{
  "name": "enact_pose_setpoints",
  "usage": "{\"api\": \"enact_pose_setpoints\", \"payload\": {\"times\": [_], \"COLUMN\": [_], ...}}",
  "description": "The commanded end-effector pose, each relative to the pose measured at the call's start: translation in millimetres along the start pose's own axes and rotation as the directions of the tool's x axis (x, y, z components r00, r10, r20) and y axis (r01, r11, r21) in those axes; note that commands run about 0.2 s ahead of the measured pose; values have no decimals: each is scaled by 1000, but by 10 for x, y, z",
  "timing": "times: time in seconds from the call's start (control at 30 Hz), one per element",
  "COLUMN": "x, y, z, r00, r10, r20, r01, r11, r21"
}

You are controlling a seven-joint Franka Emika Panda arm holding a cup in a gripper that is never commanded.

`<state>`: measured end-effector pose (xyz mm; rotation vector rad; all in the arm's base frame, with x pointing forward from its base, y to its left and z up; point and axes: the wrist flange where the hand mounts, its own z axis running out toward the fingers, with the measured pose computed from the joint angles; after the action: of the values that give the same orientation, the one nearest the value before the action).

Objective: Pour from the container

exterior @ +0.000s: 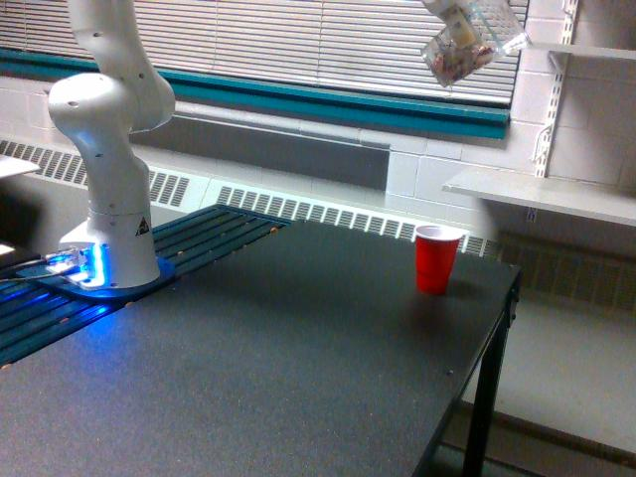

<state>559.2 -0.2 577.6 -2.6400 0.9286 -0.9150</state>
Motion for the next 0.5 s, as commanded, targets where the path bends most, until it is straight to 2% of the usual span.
{"api": "enact_pose_setpoints", "payload": {"times": [0.03, 0.27, 0.5], "x": [-49, -139, -353], "y": [-169, -216, -339], "z": [-163, -131, -82], "r00": [999, 999, 995], "r10": [-29, -46, -94], "r20": [-23, -28, -17], "r01": [29, 46, 94], "r11": [999, 999, 995], "r21": [19, 4, 26]}}
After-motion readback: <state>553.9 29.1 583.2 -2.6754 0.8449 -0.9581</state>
